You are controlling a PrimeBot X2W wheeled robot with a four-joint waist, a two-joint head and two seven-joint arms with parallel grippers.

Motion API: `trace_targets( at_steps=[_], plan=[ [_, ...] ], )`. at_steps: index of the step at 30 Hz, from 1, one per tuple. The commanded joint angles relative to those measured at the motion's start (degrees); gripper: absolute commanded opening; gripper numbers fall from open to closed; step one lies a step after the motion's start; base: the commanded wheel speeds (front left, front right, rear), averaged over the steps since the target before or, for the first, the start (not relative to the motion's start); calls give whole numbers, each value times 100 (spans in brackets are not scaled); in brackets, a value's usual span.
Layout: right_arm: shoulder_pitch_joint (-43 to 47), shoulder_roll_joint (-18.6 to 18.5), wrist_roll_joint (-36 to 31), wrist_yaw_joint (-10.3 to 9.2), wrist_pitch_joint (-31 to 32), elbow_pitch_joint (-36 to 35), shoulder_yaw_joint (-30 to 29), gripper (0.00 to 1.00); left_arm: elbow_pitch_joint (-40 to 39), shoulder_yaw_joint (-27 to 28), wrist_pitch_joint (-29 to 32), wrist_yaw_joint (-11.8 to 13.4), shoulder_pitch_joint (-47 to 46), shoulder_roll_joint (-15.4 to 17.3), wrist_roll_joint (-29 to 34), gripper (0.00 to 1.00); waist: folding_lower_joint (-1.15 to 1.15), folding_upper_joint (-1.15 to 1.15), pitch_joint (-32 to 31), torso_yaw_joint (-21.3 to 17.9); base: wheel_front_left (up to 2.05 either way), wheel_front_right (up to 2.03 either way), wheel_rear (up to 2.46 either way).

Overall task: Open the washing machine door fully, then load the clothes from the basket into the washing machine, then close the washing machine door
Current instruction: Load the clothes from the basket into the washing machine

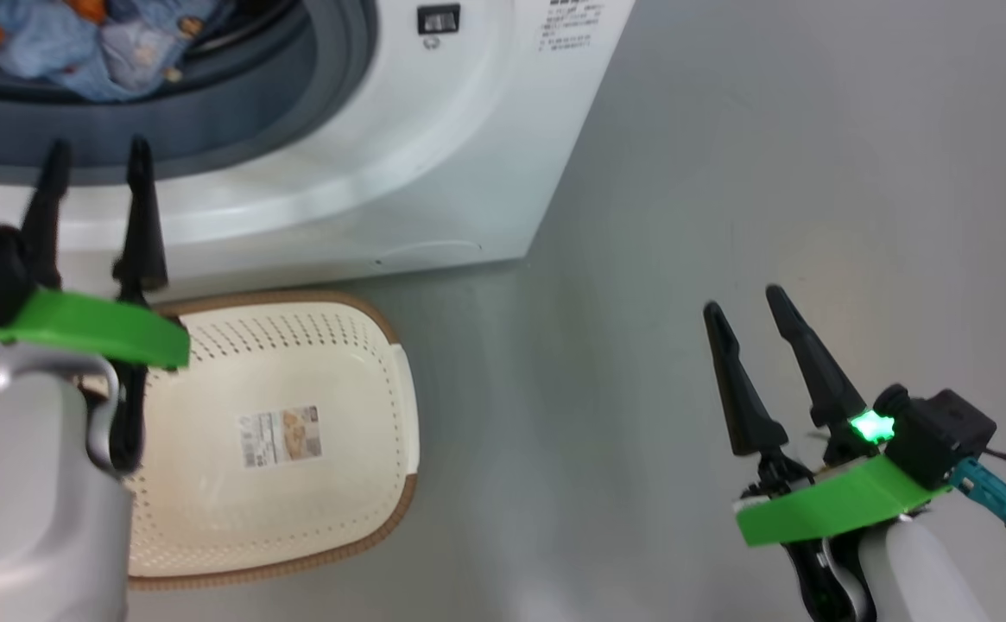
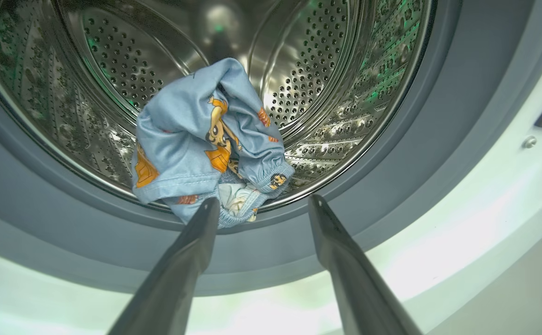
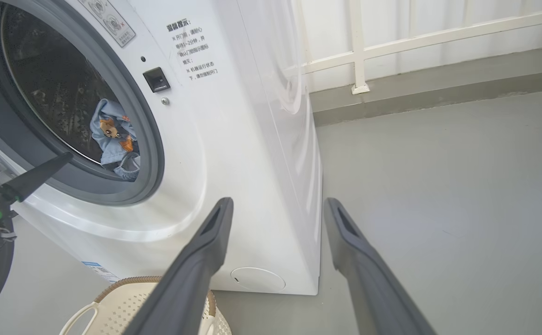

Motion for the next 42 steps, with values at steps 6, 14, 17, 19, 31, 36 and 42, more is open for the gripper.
trace_targets(
  at_steps=[6,14,17,19,31,36,42],
  plan=[
    [405,-259,88,9,-27,-45,8,100,-406,307,-29,-16,734,46,135,100,0,0,-668,281,0,0,0],
    [704,-548,199,9,-27,-32,-89,100,-696,445,-29,-16,1509,-17,219,100,0,0,-1158,422,0,0,0],
    [818,-616,234,9,-27,-37,-126,100,-819,506,-29,-16,1789,-31,248,100,0,0,-1296,453,0,0,0],
    [858,-635,247,9,-27,-40,-139,100,-865,530,-29,-16,1879,-33,253,100,0,0,-1339,465,0,0,0],
    [1396,-864,392,9,-27,-71,-350,100,-1458,820,-29,-16,3027,-5,266,100,0,0,-1867,634,0,0,0],
    [1601,-913,433,9,-27,-93,-421,100,-1727,1006,-29,-16,3461,11,284,100,0,0,-2023,686,0,0,0],
    [1768,-958,472,9,-27,-132,-487,100,-1973,1123,-29,-16,3865,12,268,100,0,0,-2130,697,0,0,0]
  ],
)
